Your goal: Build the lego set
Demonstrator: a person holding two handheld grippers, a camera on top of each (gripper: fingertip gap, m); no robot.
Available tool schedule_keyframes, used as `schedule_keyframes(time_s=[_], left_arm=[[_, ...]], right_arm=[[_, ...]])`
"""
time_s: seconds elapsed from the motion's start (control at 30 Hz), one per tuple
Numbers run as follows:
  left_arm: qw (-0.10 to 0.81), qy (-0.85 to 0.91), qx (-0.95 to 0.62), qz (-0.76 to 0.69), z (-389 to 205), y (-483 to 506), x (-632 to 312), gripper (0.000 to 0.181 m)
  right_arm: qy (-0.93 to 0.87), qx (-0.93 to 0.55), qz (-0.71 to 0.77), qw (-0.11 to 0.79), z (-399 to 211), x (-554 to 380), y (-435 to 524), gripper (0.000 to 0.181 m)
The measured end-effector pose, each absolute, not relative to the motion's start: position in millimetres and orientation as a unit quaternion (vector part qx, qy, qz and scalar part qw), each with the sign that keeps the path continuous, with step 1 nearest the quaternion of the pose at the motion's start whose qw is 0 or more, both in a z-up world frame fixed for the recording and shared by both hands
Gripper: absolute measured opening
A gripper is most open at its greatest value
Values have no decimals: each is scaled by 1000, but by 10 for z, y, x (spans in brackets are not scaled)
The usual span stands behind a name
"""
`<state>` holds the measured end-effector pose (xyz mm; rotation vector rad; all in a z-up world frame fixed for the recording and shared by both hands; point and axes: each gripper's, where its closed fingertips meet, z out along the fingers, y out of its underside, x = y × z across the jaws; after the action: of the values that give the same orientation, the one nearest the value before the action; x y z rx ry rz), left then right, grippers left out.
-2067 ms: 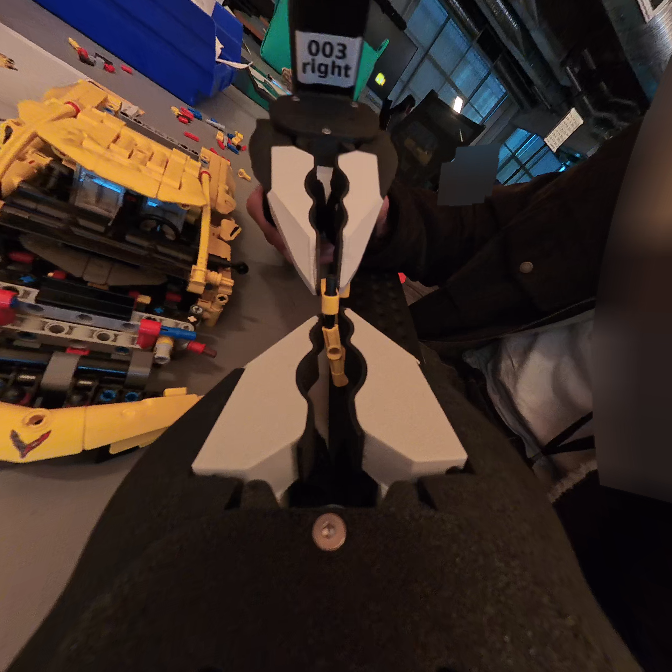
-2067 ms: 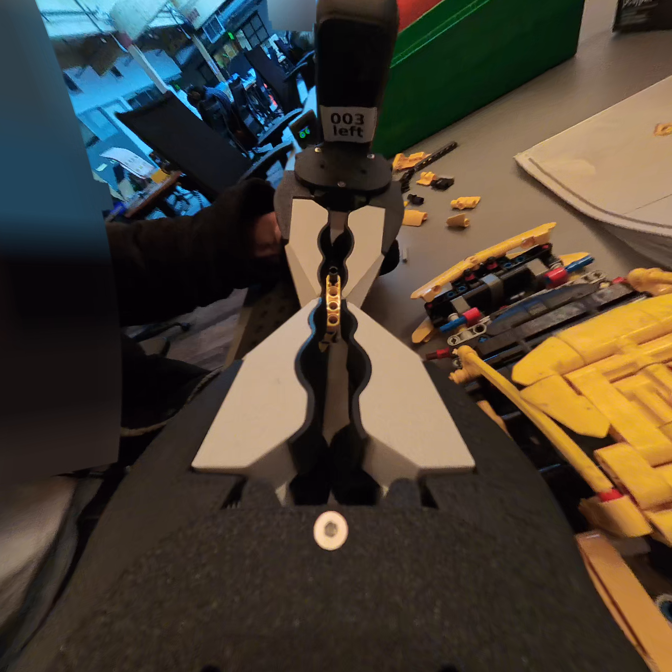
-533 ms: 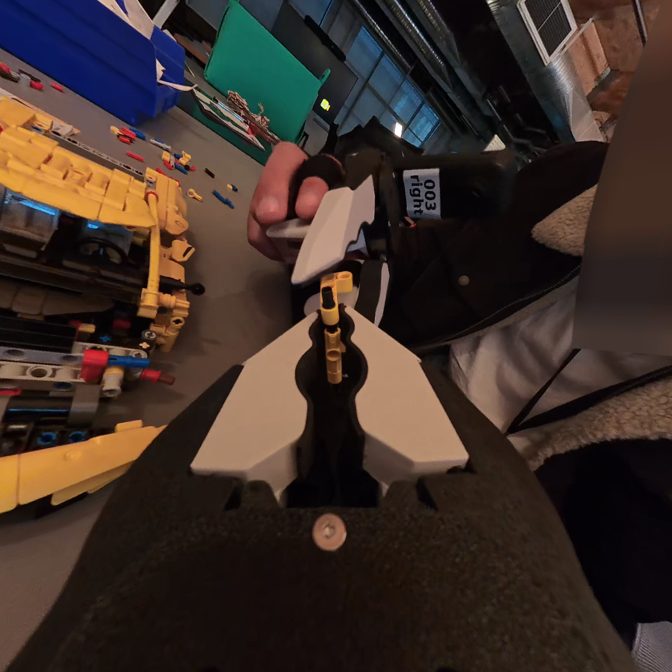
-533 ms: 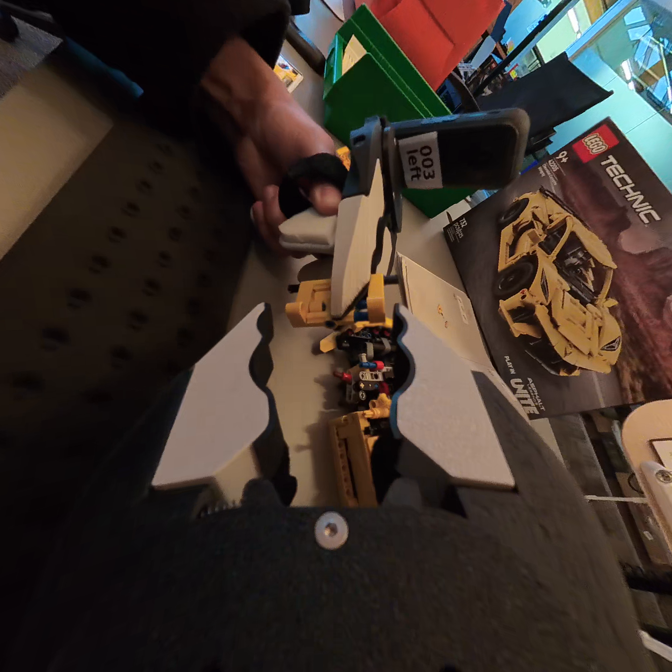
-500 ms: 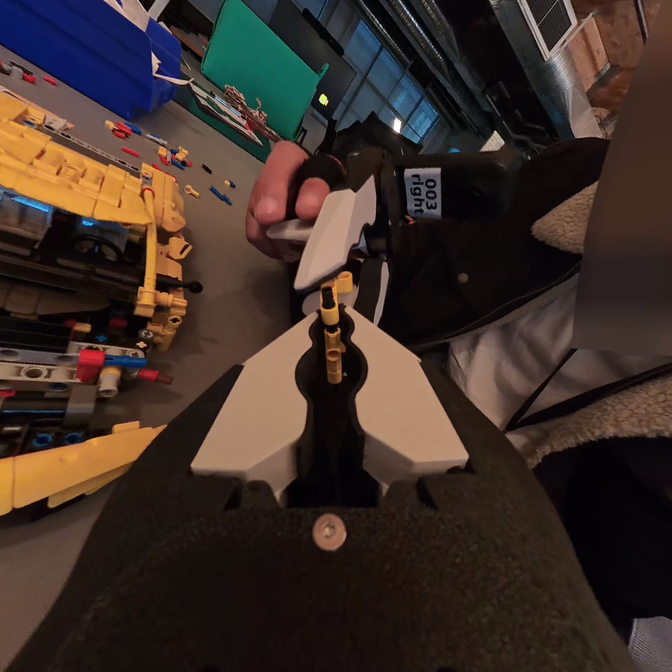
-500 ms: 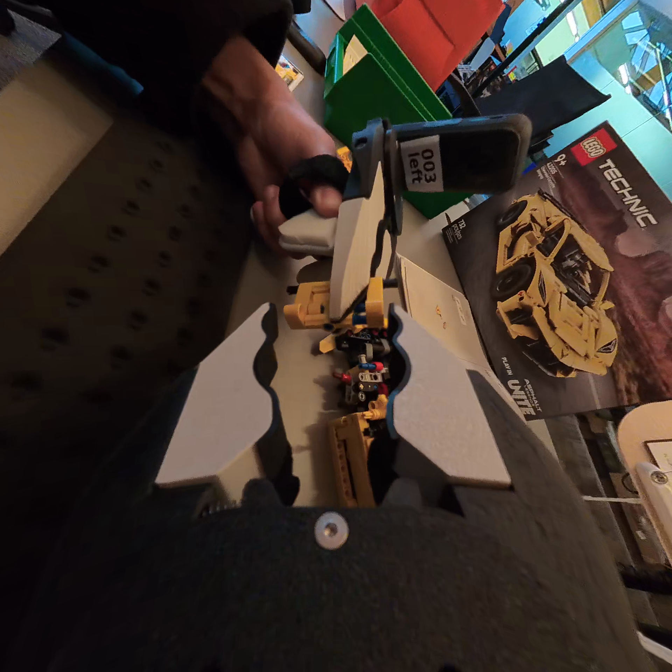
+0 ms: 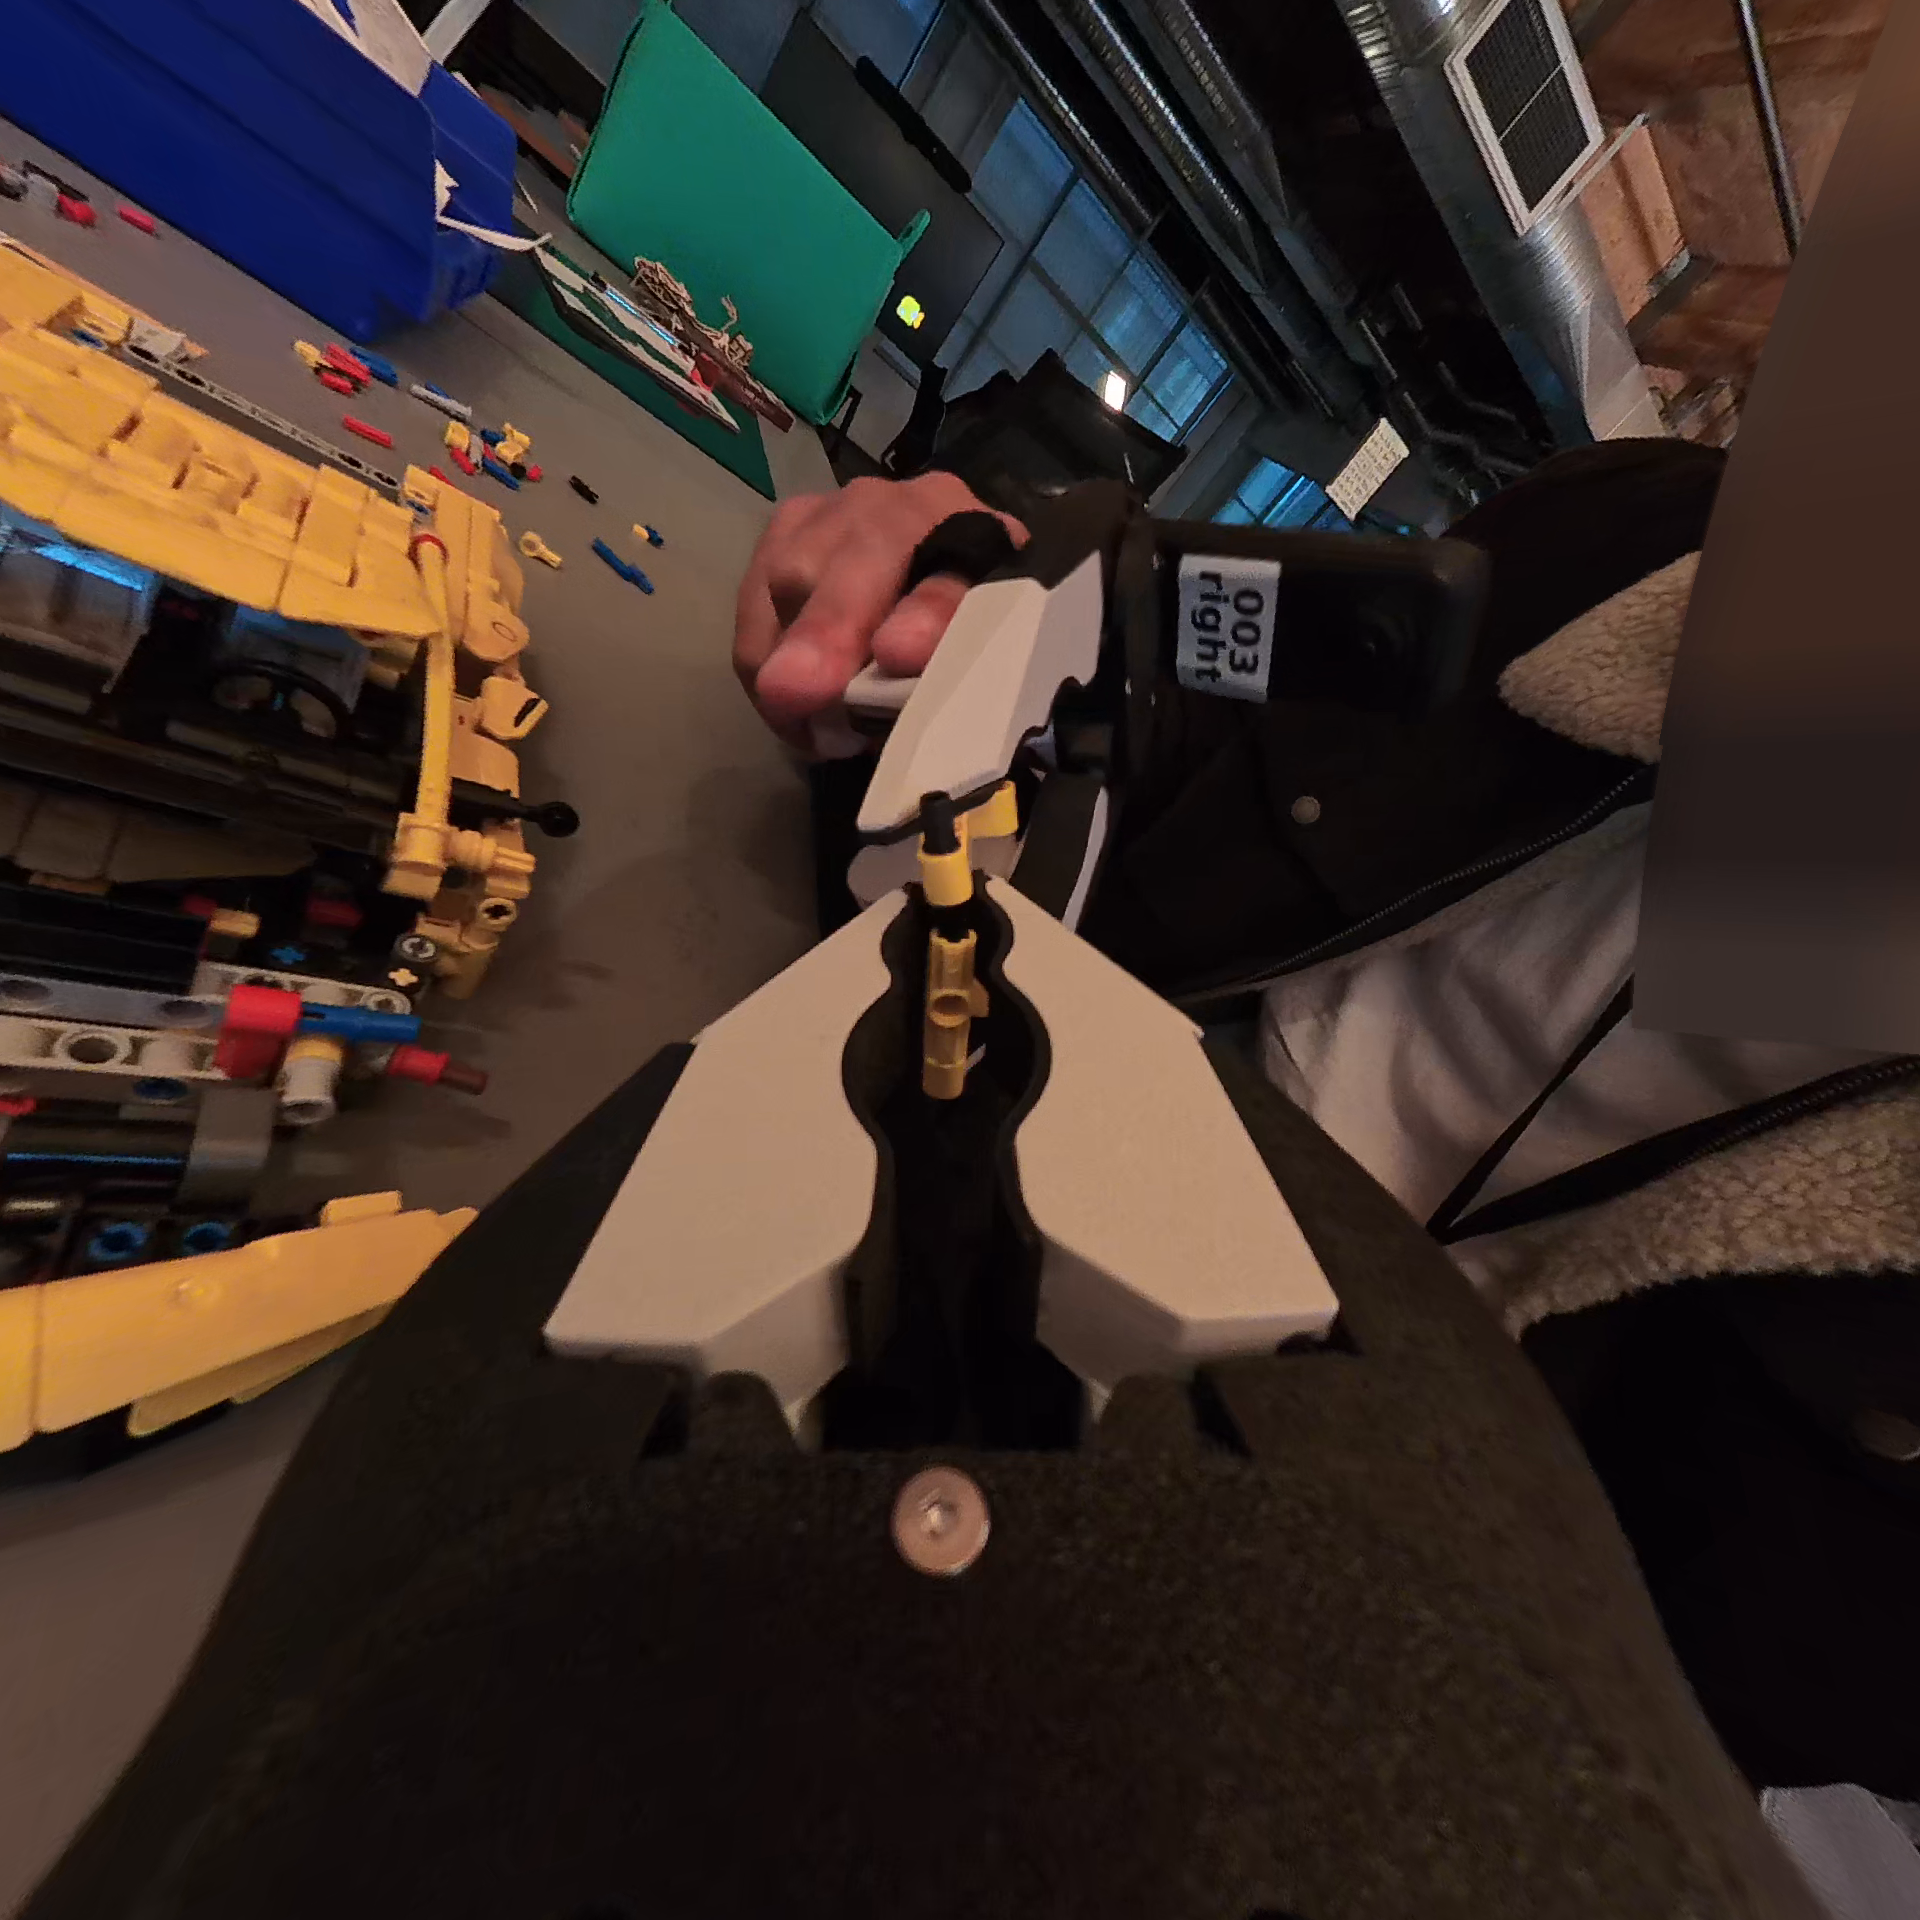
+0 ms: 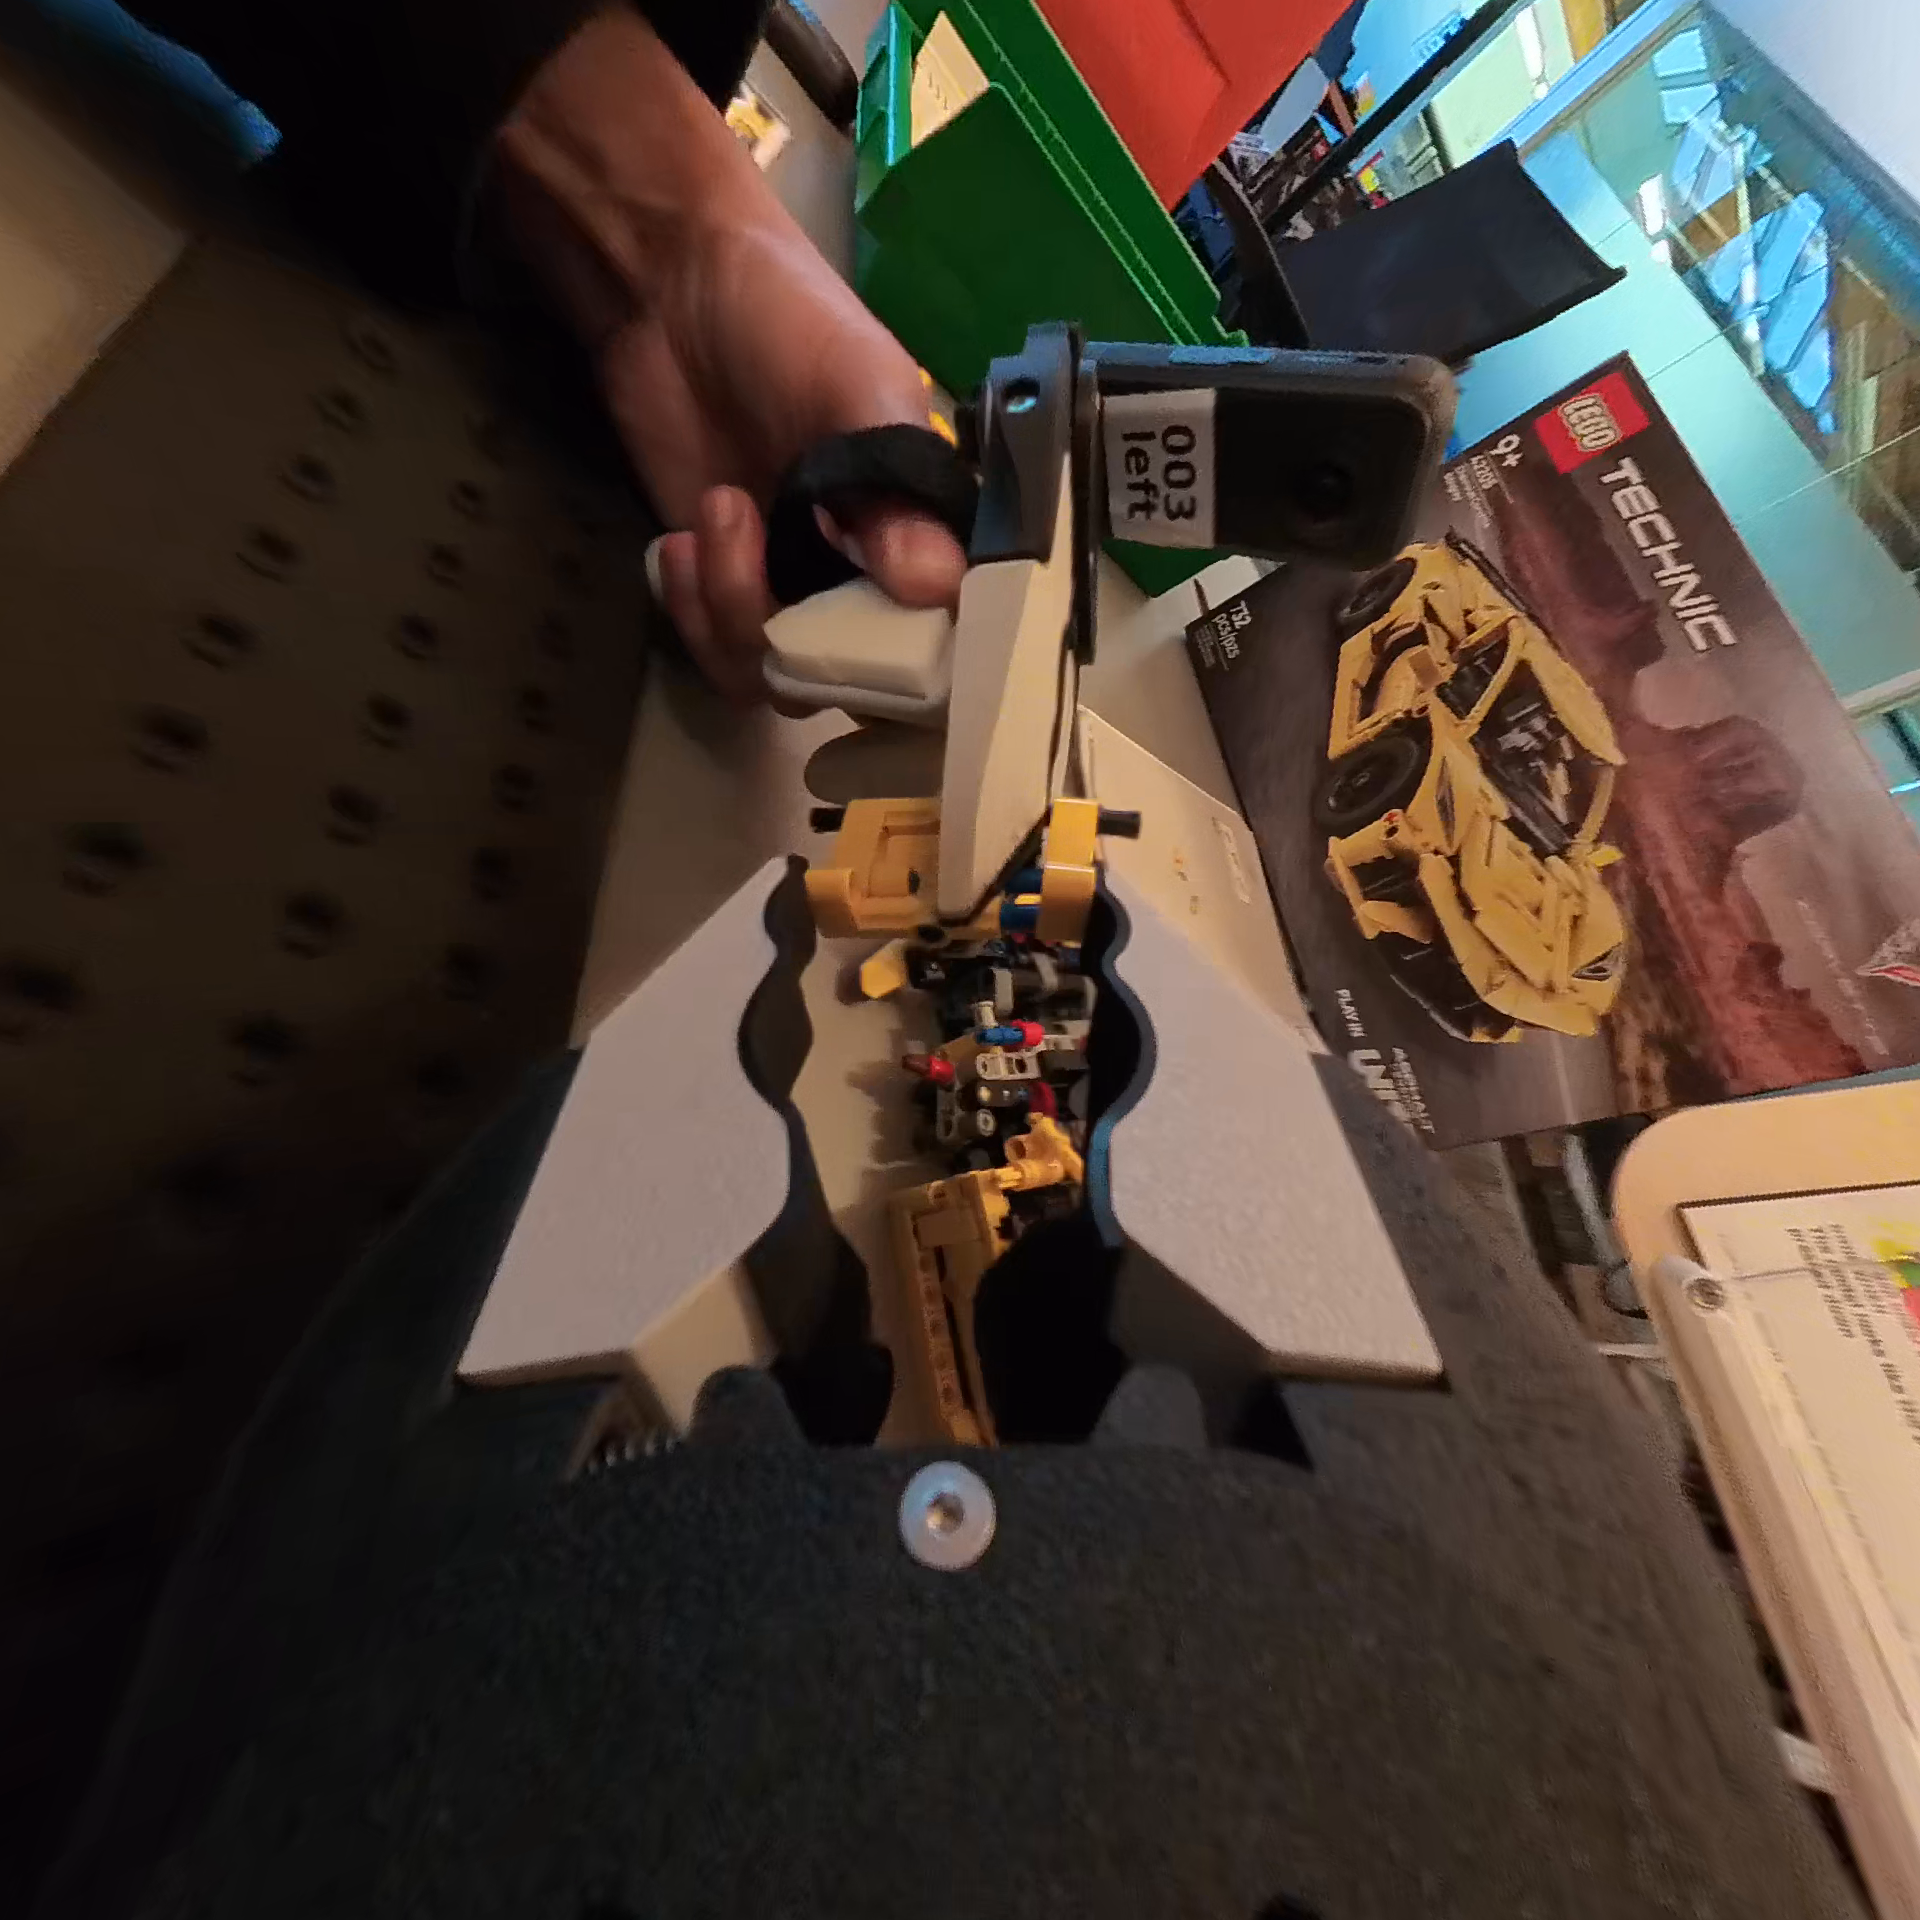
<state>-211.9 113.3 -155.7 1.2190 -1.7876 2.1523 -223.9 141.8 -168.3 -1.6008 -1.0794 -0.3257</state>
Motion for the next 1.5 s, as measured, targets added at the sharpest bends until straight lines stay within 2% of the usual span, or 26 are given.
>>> schedule_keyframes(time_s=[0.13, 0.27, 0.37, 0.47, 0.6, 0.9, 1.1, 1.27, 1.4, 1.5], left_arm=[[52, -581, 419, 696, -1611, 1154, -2081, 7], [20, -574, 424, 700, -1571, 1203, -2040, 7], [4, -526, 427, 736, -1419, 1354, -2032, 27], [13, -519, 429, 739, -1419, 1366, -2018, 25], [11, -522, 421, 742, -1395, 1354, -2039, 7], [4, -532, 430, 729, -1454, 1328, -2034, 7], [-40, -520, 478, 707, -1549, 1530, -1921, 7], [-57, -520, 498, 692, -1613, 1584, -1872, 7], [-50, -530, 499, 684, -1654, 1536, -1874, 7], [-32, -521, 486, 701, -1596, 1498, -1888, 7]], right_arm=[[-473, -667, -181, 547, -1732, -2195, 1438, 50], [-432, -700, -83, 563, -1686, -2162, 1453, 50], [-404, -708, -64, 575, -1599, -2039, 1451, 50], [-421, -700, -71, 573, -1618, -2099, 1415, 50], [-435, -696, -75, 566, -1646, -2174, 1401, 50], [-429, -707, -60, 558, -1688, -2162, 1375, 46], [-384, -742, -76, 544, -1803, -2029, 1545, 48], [-375, -749, -134, 529, -1872, -2037, 1644, 61], [-376, -757, -173, 505, -1933, -1994, 1706, 49], [-387, -744, -196, 508, -1878, -1999, 1677, 48]])
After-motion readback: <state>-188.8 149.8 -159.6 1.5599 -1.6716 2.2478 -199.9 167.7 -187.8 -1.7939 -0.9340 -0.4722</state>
